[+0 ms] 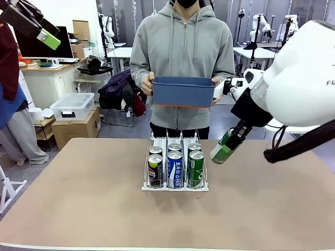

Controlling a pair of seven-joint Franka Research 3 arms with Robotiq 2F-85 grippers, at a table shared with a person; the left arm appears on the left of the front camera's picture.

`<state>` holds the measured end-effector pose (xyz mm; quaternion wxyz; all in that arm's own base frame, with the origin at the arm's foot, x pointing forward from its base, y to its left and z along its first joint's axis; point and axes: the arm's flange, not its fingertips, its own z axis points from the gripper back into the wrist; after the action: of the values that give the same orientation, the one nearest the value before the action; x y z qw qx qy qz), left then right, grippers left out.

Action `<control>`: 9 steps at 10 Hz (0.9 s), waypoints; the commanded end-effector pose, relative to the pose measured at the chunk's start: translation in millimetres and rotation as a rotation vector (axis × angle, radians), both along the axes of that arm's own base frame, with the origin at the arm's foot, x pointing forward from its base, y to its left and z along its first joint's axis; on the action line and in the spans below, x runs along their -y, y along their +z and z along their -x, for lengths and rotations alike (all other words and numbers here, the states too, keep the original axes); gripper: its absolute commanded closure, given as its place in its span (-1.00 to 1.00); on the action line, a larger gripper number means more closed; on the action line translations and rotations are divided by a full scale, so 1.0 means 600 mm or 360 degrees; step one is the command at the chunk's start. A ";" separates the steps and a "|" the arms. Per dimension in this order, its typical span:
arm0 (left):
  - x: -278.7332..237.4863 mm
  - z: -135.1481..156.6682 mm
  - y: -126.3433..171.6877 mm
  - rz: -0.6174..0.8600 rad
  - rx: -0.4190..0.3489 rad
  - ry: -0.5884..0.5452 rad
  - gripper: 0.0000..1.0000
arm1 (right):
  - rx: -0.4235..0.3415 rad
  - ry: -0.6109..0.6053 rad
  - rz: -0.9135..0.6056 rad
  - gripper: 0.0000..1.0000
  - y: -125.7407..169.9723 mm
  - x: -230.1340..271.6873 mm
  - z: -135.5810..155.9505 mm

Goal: Fill the beverage cans into the dispenser.
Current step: Place the picked Sprite in the line of the Automatic Can Dispenser with the same cans.

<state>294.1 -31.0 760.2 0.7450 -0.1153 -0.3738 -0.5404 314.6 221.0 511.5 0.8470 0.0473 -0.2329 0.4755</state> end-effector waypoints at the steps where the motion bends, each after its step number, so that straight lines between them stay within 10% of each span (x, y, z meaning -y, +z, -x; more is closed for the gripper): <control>1: 0.000 0.000 -0.001 0.0000 -0.0002 0.0002 -1.00 | 0.0100 -0.0121 0.0020 1.00 -0.019 -0.025 0.014; 9: 0.000 0.000 -0.001 0.0000 -0.0002 0.0002 -1.00 | -0.0060 -0.0082 -0.0002 1.00 -0.083 -0.082 0.020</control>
<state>294.1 -31.0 760.2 0.7449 -0.1153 -0.3739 -0.5404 302.7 272.2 457.3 0.8714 0.0487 -0.2125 0.4395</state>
